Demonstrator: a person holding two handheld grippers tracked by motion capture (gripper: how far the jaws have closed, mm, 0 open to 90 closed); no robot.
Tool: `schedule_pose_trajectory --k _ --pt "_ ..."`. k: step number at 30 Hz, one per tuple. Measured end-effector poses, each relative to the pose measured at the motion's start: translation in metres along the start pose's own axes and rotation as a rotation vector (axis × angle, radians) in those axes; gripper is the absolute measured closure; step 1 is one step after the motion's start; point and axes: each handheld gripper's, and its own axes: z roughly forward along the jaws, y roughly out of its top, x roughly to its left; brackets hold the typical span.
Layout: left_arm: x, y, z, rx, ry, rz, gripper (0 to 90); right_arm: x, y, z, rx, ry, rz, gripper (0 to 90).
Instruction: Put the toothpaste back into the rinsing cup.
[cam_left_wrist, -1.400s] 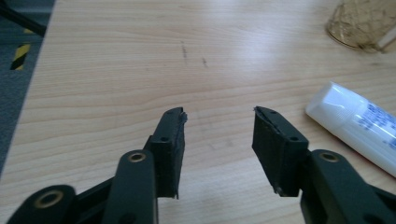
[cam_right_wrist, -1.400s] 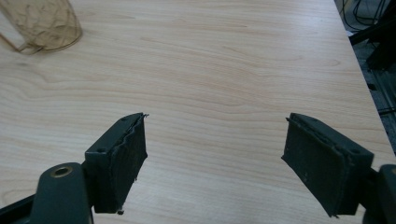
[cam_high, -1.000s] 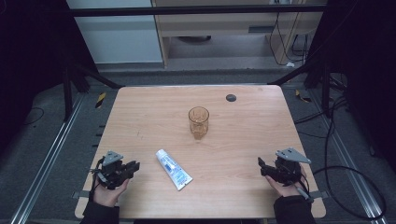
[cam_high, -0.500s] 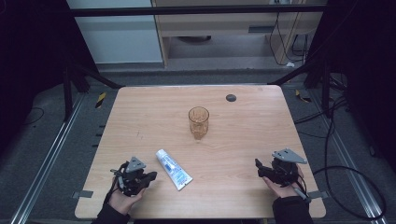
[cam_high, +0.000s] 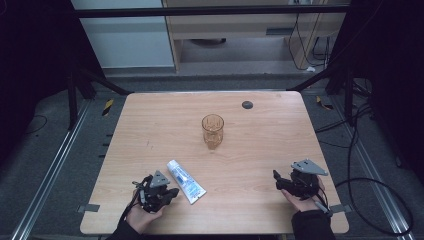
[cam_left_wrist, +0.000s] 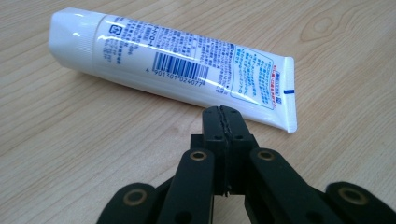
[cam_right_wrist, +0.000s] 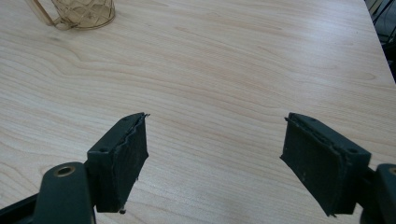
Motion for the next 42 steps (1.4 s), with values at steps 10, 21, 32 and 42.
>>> schedule_pose_trajectory --k 10,21,32,42 --pt "-0.011 0.008 0.016 0.017 -0.009 0.031 89.2 -0.002 -0.001 0.001 0.0 -0.004 0.004 21.3" --pt "-0.014 0.016 0.026 0.005 -0.018 0.048 89.2 -0.004 -0.002 0.004 0.004 -0.009 0.005 21.4" --pt "-0.022 0.027 0.042 -0.018 -0.008 0.067 89.3 -0.005 -0.003 0.005 0.004 -0.017 0.01 21.4" --pt "-0.021 0.04 0.045 -0.029 0.013 0.094 89.3 -0.005 -0.003 0.006 0.004 -0.011 0.01 21.8"
